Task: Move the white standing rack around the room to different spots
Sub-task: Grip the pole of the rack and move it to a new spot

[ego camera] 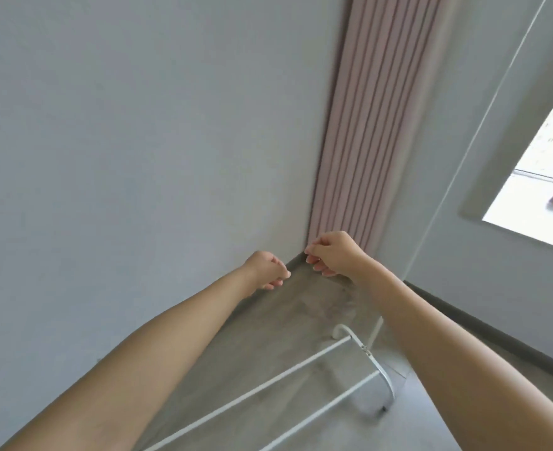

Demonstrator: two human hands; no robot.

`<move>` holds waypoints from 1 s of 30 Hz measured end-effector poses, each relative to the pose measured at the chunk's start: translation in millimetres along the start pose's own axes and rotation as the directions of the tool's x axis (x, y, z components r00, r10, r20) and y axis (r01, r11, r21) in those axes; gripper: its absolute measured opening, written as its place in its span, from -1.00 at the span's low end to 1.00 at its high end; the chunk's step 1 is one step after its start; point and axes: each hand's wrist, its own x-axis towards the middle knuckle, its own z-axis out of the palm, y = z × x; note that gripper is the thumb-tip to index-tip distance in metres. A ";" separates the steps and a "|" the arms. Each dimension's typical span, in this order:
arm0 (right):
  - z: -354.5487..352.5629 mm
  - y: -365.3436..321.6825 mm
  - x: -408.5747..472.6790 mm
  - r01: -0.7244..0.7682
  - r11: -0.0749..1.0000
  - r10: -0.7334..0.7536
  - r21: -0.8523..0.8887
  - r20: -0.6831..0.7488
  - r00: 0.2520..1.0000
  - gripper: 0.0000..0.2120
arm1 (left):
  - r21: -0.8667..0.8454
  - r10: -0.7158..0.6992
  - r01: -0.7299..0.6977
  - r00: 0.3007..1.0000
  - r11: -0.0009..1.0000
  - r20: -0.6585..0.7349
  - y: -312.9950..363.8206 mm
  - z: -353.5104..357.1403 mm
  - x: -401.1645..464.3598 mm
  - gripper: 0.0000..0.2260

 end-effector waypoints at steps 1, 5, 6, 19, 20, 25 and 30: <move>-25.6 12.5 12.0 -0.015 1.000 0.015 0.005 -0.065 0.998 -0.79 | 0.003 0.023 -0.023 0.999 1.000 0.047 17.0 20.6 22.3 -0.85; -116.8 44.4 49.3 -0.082 0.996 0.074 -0.023 -0.258 0.963 -0.77 | 0.047 0.088 -0.100 0.976 0.994 0.200 78.9 90.5 92.7 -0.81; -130.6 49.5 53.7 -0.086 0.996 0.074 -0.033 -0.279 0.957 -0.78 | 0.071 0.096 -0.116 0.968 0.991 0.233 88.5 101.1 102.5 -0.82; -331.0 117.5 164.2 -0.046 0.991 0.095 0.129 -0.401 0.911 -0.44 | 0.068 0.155 -0.177 0.955 0.982 0.252 233.9 251.0 235.7 -0.37; -340.6 116.9 174.9 -0.027 0.993 0.070 0.117 -0.381 0.922 -0.41 | 0.053 0.152 -0.169 0.962 0.984 0.228 242.8 257.8 242.2 -0.34; -371.3 108.5 229.7 0.097 0.992 -0.062 0.078 -0.369 0.927 -0.57 | 0.004 0.216 -0.223 0.949 0.975 0.229 280.6 278.8 271.3 -0.27; -381.3 106.9 283.0 0.287 0.880 -0.158 0.377 -0.338 0.928 -0.89 | 0.010 0.226 -0.232 0.953 0.973 0.204 296.6 298.1 316.1 -0.67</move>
